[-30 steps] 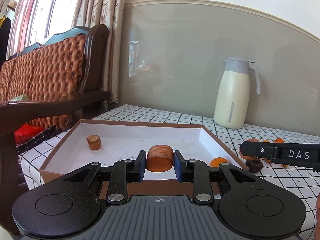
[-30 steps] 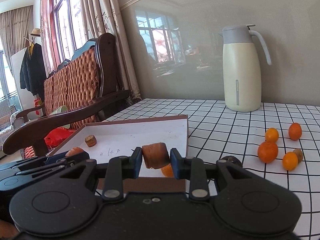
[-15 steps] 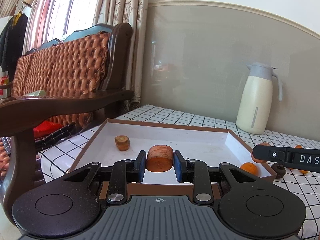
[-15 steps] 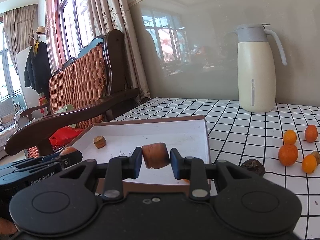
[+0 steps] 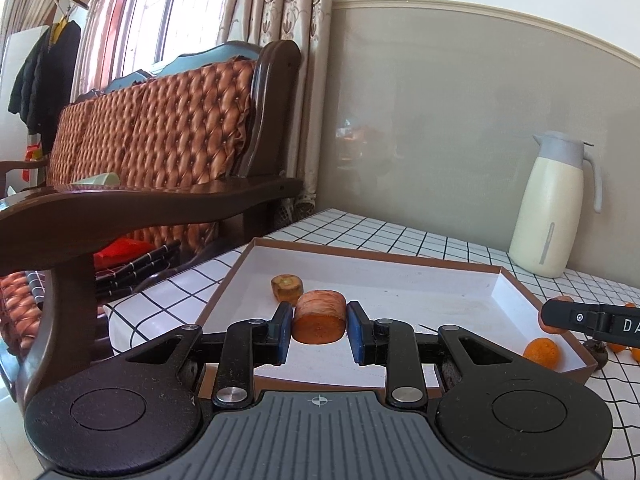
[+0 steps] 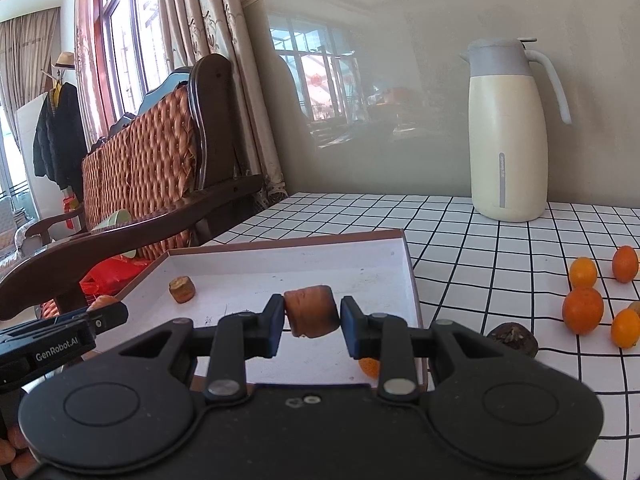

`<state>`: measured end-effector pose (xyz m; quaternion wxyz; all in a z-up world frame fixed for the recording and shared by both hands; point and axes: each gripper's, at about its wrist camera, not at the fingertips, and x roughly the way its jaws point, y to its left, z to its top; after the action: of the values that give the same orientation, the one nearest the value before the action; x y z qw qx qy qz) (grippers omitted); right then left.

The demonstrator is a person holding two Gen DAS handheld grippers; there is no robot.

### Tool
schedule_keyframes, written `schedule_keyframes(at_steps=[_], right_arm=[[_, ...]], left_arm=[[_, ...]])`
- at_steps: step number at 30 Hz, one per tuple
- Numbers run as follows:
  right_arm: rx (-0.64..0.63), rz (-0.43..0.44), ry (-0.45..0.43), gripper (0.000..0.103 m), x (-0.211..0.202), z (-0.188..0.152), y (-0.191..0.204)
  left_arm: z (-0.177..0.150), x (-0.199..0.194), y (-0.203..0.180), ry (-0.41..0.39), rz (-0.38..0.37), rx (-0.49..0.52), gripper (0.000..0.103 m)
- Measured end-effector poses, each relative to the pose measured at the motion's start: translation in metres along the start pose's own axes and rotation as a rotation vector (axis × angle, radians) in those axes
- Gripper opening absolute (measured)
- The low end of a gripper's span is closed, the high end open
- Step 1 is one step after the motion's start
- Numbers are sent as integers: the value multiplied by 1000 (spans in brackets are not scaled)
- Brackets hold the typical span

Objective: Organize fruits
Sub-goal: 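Carry both chunks into the white box and open both tools, then lift both open tools away from the box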

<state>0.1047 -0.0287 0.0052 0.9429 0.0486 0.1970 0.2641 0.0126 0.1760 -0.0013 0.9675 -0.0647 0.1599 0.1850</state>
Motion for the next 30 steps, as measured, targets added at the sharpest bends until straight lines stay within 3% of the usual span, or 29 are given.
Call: schedule_keyframes(at_steps=[16, 17, 19, 20, 22, 23, 27, 30], right_arm=[[-33, -115, -2, 25, 33, 3, 2], [-40, -127, -11, 29, 33, 4, 2], [-49, -153, -44, 48, 31, 4, 2], [-45, -160, -60, 63, 29, 6, 2], [-29, -162, -115, 72, 19, 8, 1], [-34, -162, -133, 76, 16, 9, 2], [-43, -155, -172, 94, 8, 10, 2], [-37, -145, -206, 97, 3, 10, 4]], left_arm=[[6, 38, 8, 70, 66, -9, 30], [6, 39, 9, 65, 75, -12, 30], [7, 41, 9, 74, 82, 0, 30], [8, 41, 10, 83, 74, -8, 34], [9, 36, 12, 66, 70, -33, 94], [10, 31, 10, 32, 84, -27, 100], [14, 19, -1, -33, 82, 45, 100], [15, 15, -6, -50, 90, 73, 103]])
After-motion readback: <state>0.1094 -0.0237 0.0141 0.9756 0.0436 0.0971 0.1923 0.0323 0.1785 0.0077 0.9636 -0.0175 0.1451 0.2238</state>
